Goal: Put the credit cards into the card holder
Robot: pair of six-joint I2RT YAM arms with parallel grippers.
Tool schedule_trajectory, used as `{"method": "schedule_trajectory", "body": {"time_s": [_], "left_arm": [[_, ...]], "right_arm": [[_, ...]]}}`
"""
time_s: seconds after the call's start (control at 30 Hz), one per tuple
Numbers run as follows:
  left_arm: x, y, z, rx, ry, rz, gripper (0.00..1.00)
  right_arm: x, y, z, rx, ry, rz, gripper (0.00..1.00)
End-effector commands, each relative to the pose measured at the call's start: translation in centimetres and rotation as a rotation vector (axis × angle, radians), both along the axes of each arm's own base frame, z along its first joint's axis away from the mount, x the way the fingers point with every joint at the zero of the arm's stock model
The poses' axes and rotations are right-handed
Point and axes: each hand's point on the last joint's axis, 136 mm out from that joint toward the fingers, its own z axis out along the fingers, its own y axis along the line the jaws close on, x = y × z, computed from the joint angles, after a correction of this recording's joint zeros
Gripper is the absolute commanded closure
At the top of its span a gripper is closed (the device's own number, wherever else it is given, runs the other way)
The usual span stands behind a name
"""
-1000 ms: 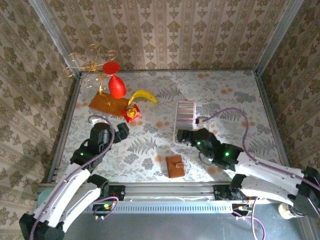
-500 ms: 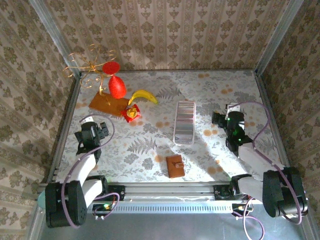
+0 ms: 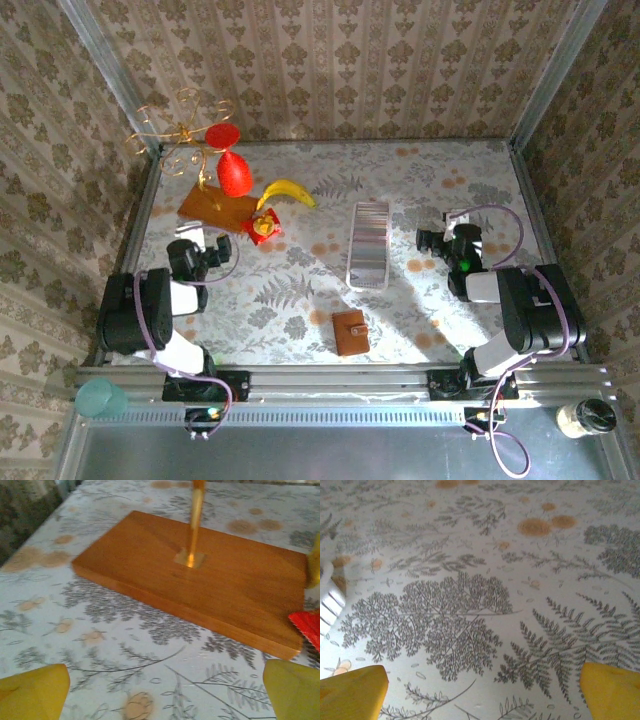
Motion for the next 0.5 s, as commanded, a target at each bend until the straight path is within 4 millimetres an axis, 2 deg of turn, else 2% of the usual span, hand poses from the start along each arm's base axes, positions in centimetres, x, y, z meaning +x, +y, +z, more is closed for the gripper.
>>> {"method": "schedule_trajectory", "body": {"time_s": [0.0,0.1,0.17,0.47], "left_arm": [[1.59,-0.37,3.31,0.051,-0.119,-0.014,0.00],[2.17,-0.64,3.09,0.094,-0.082,0.007,0.00],[2.12,-0.09,3.19,0.154,-0.077,0.090,0.00],[2.14,-0.14,3.34,0.165,-0.083,0.096,0.00]], "right_arm": [[1.12,-0.04,2.55,-0.012,-0.098,0.007,0.00],[1.11,0.15,2.44,-0.012,-0.091,0.015,0.00],[1.14,0.19,2.50,-0.014,-0.094,0.016,0.00],[1.18,0.14,2.50,-0.009,-0.095,0.020,0.00]]}}
